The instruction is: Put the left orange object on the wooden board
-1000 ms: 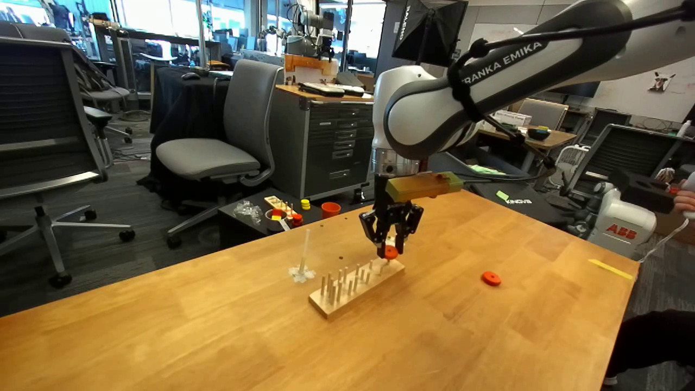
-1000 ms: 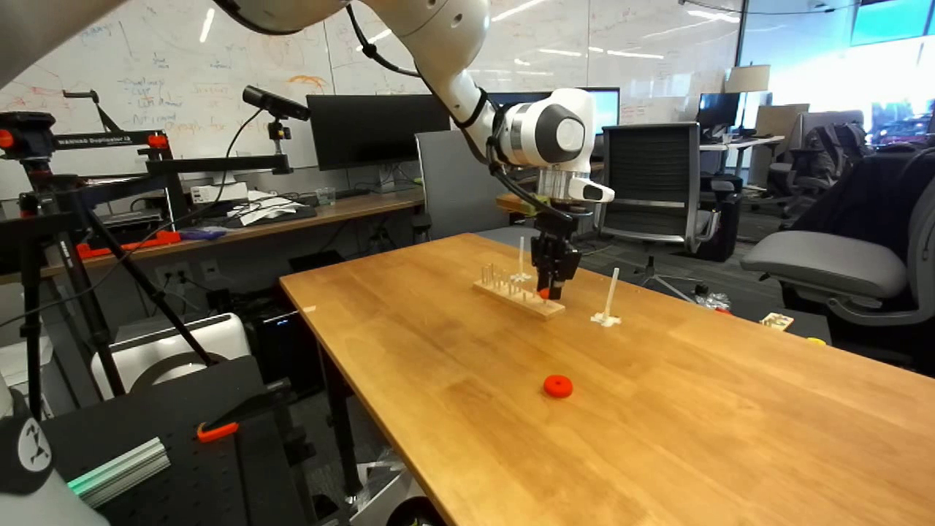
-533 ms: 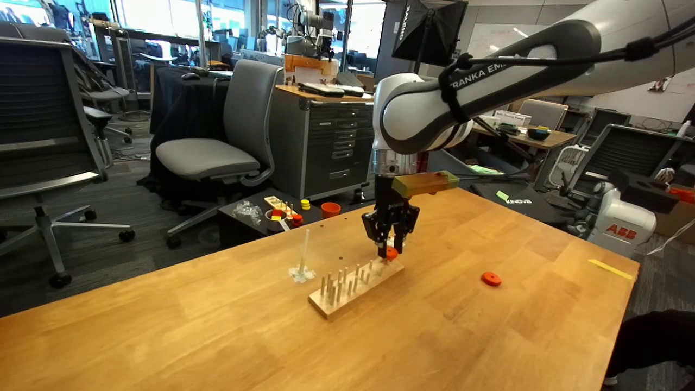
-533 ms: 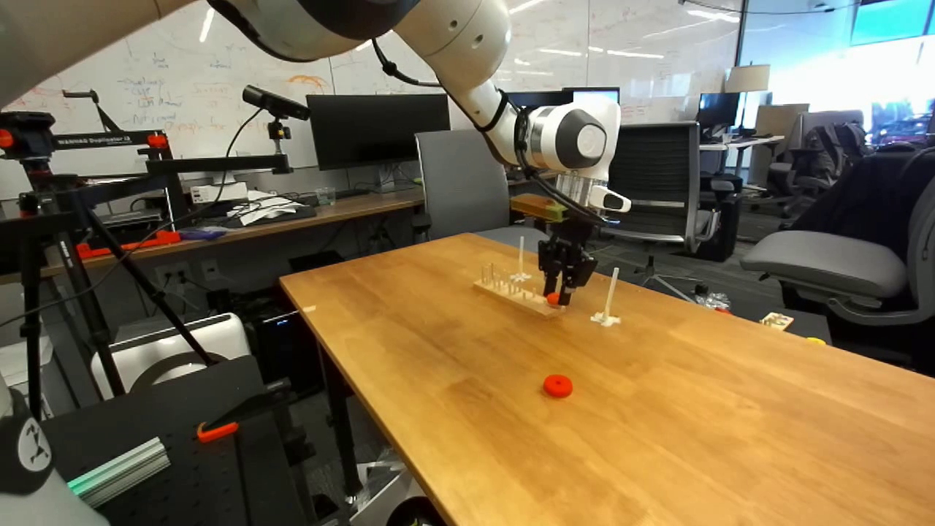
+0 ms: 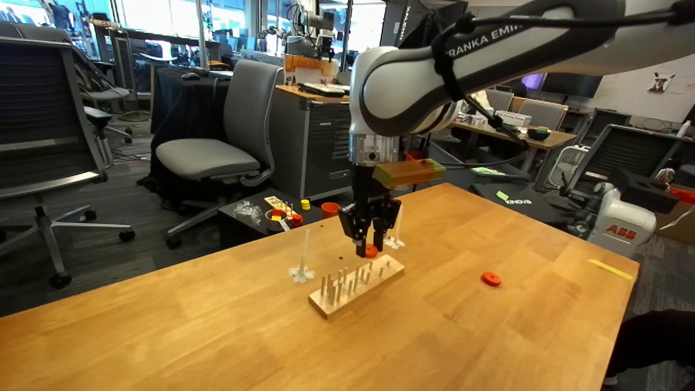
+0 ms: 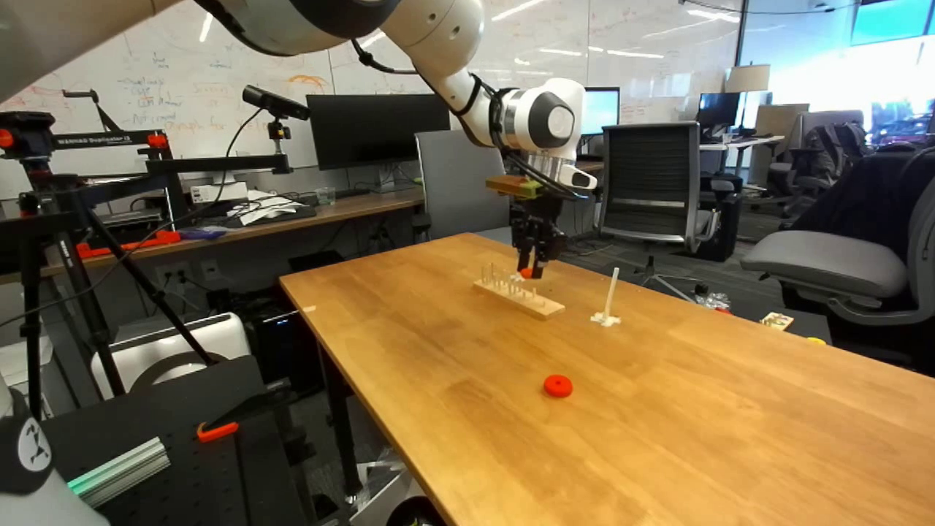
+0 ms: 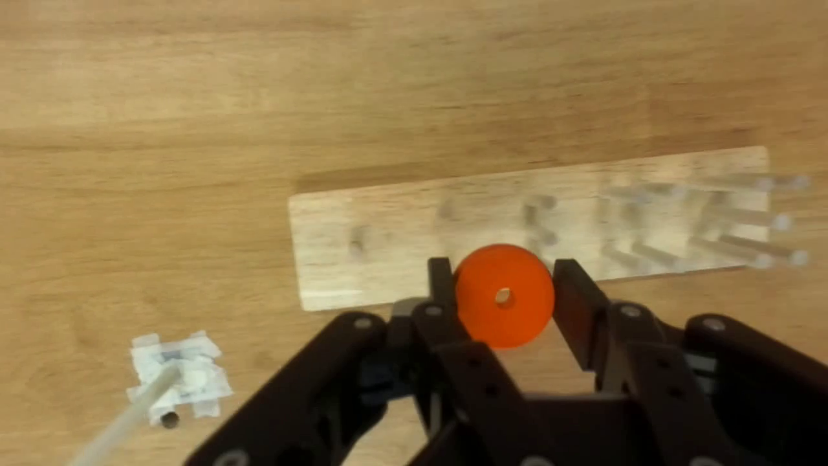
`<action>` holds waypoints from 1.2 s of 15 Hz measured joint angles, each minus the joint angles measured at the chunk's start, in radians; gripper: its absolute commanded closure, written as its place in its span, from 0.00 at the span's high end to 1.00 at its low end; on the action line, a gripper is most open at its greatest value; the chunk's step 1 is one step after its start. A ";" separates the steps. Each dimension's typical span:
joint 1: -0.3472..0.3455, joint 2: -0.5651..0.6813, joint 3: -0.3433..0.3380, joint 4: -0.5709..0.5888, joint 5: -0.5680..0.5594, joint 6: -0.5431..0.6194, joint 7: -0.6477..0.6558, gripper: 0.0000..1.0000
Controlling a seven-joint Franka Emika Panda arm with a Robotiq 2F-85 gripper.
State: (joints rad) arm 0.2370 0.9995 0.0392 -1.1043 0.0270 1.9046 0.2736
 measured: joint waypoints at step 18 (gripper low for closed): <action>0.075 -0.113 -0.031 -0.162 -0.007 -0.016 0.176 0.17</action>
State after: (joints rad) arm 0.3123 0.8866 0.0079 -1.2664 0.0196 1.8882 0.4492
